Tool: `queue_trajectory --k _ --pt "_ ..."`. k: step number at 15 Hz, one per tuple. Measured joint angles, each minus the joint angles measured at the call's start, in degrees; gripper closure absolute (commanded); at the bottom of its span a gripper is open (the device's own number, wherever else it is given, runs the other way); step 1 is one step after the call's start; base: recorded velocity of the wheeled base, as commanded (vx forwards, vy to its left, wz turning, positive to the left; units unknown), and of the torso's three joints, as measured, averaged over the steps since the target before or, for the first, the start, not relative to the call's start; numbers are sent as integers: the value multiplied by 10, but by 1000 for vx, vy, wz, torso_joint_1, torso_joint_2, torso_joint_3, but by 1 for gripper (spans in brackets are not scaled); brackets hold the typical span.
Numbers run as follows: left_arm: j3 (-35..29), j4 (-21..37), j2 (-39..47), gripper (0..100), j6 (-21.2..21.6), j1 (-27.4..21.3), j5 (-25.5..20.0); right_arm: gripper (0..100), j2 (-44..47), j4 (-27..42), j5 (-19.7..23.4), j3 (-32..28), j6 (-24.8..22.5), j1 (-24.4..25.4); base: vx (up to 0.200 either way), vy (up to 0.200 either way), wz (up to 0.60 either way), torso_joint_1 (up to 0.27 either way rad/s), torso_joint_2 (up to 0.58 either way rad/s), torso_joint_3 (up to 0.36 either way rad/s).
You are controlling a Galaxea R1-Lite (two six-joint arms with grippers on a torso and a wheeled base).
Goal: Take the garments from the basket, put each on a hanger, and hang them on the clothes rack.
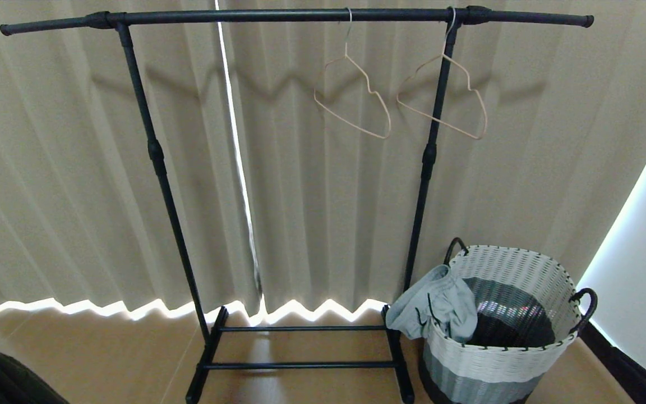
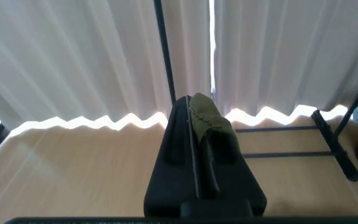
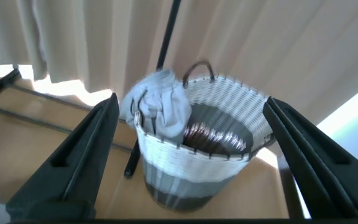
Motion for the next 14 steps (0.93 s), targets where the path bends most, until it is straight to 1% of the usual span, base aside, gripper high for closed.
queue_trajectory --k 4,7,11,14 --pt "22 -5 -5 100 31 -1 -10 0 8 -2 0 -1 0 -4 0 0 0 190 -519 -285" --pt "27 -23 -7 100 33 -2 -16 0 10 -2 0 0 0 -4 0 0 0 188 -473 -286" --pt "26 -26 -9 100 29 -3 -48 0 12 -2 0 0 0 -5 0 0 0 199 -481 -286" --pt "25 -27 -13 100 29 -3 -50 0 12 -3 1 -1 0 -5 0 0 0 211 -489 -277"
